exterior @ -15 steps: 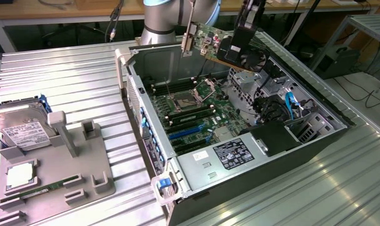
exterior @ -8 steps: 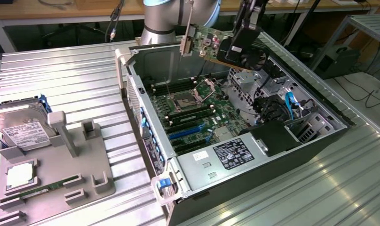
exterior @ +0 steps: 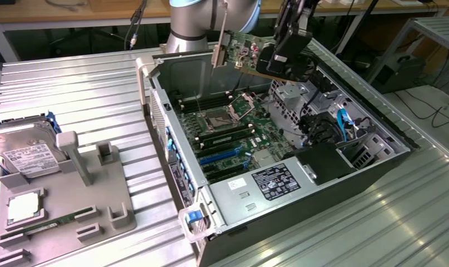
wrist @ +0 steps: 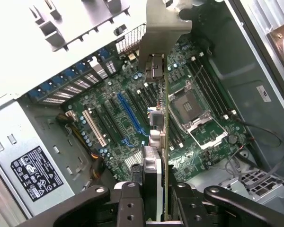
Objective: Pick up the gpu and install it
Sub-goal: 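Insert the gpu into the slot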
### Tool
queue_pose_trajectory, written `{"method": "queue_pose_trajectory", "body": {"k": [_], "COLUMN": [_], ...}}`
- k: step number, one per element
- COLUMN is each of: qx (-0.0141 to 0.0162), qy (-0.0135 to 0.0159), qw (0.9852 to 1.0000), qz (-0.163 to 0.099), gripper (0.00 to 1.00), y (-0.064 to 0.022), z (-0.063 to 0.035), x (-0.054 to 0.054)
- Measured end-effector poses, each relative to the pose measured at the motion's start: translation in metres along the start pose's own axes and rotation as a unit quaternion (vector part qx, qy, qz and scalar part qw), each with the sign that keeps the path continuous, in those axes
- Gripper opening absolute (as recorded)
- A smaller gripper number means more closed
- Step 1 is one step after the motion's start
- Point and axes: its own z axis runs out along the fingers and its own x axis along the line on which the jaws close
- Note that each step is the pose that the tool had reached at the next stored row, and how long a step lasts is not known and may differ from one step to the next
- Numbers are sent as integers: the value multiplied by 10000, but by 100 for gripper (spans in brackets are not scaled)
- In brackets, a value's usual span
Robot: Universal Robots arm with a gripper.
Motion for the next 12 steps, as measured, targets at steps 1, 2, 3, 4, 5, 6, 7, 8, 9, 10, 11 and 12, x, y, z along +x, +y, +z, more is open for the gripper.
{"method": "queue_pose_trajectory", "body": {"k": [1,2,3,4,5,6,7,8,9,10,11,12], "qx": [-2,-5,-8,-12,-15,-18,-21,-24,-27,-30,-33,-35], "qy": [1,3,4,6,7,8,9,9,9,9,11,13], "qw": [10000,9999,9999,9997,9995,9992,9990,9988,9985,9982,9978,9974], "qz": [-59,-116,-171,-259,-327,-391,-443,-489,-543,-600,-662,-723], "gripper": [28,28,28,28,28,28,28,28,28,28,28,28], "y": [0,0,0,0,0,0,0,0,0,0,0,0], "z": [0,0,0,0,0,0,0,0,0,0,0,0], "x": [0,0,0,0,0,0,0,0,-1,-1,0,0]}}
